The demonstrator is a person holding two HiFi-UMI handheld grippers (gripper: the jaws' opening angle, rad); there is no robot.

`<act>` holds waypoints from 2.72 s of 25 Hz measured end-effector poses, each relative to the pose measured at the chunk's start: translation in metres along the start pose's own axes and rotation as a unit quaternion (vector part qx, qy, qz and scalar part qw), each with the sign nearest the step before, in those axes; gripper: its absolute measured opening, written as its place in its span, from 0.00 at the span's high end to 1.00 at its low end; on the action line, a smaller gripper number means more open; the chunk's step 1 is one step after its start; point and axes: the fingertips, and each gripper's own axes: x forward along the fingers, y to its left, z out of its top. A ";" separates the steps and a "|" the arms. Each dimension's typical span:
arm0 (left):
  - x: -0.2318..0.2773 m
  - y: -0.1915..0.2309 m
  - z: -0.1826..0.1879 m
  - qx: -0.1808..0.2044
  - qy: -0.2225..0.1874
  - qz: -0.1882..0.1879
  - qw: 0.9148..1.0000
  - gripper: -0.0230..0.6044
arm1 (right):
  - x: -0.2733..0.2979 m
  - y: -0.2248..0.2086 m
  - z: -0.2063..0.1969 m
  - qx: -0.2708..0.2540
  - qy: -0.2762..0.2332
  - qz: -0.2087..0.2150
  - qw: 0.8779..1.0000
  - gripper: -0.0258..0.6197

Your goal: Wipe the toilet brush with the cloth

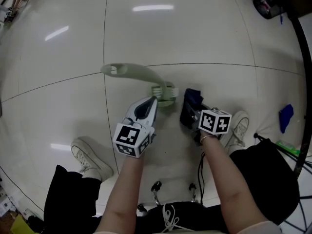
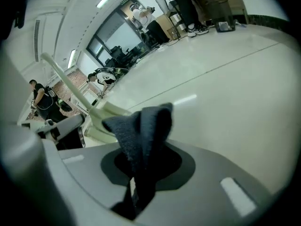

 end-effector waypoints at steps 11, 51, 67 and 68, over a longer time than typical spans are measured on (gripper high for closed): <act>0.002 -0.007 -0.010 0.005 0.000 -0.015 1.000 0.95 | 0.049 0.027 0.058 0.032 0.012 0.119 0.992 0.85; 0.012 -0.013 -0.010 0.006 0.015 0.005 1.000 0.95 | 0.090 0.214 0.126 -0.249 0.089 0.352 0.898 0.85; 0.014 -0.016 -0.013 0.032 0.014 0.019 0.999 0.95 | 0.110 0.114 0.093 -0.142 0.174 0.306 0.925 0.86; 0.014 -0.016 -0.013 0.030 0.013 0.019 0.999 0.95 | 0.109 0.108 0.094 -0.128 0.170 0.302 0.929 0.86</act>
